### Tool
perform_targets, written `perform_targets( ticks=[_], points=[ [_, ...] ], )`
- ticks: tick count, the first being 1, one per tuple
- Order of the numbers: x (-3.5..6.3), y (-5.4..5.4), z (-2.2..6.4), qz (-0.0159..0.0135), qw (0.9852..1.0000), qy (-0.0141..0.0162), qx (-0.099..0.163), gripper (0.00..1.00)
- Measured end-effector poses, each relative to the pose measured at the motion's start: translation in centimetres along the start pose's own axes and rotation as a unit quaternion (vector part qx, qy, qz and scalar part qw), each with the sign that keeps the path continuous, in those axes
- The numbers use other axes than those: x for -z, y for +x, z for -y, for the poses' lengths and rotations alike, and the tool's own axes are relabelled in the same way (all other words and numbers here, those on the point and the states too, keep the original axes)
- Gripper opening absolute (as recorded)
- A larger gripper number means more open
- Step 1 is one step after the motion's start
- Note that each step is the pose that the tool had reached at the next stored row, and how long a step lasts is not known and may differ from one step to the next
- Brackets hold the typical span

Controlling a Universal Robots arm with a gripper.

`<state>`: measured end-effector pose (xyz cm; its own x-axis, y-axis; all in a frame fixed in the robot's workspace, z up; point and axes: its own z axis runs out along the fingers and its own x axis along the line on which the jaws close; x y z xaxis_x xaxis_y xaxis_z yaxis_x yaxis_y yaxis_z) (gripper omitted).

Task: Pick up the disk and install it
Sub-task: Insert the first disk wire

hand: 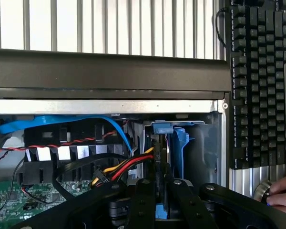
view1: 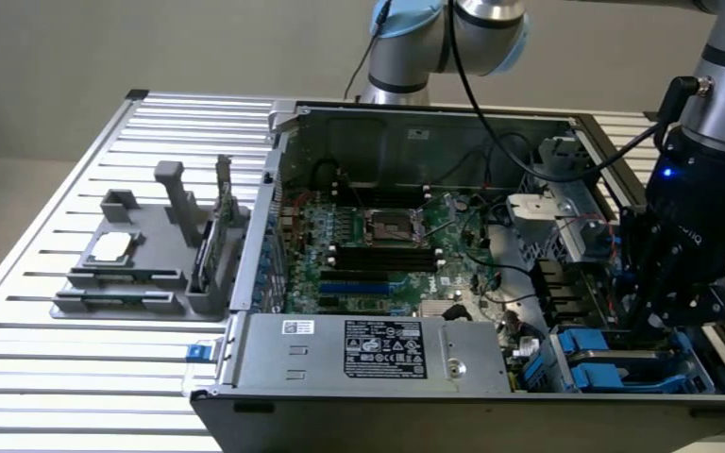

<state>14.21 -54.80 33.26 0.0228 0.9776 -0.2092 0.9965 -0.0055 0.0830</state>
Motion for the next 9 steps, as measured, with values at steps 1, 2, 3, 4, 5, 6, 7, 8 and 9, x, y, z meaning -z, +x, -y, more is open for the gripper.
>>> perform_targets(
  ticks=[1,2,3,4,5,6,7,8,9],
  points=[
    [0.0,0.0,0.0,0.0,1.0,0.0,0.0,0.16],
    [0.0,0.0,0.0,0.0,1.0,0.0001,0.0,0.16],
    [0.0,0.0,0.0,0.0,1.0,0.0001,0.0,0.16],
    [-0.01,0.0,0.0,0.0,1.0,0.0001,0.0,0.16],
    [-0.01,-0.01,0.0,0.0,1.0,0.0002,0.0,0.16],
    [-0.02,-0.02,0.0,0.0,1.0,0.0003,0.0,0.16],
    [-0.03,-0.04,0.0,0.0,1.0,0.0003,0.0,0.16],
    [-0.04,-0.08,0.0,0.0001,1.0,0.0004,0.0,0.16],
    [-0.05,-0.1,0.0,0.0,1.0,0.0005,0.0,0.16]
  ],
)
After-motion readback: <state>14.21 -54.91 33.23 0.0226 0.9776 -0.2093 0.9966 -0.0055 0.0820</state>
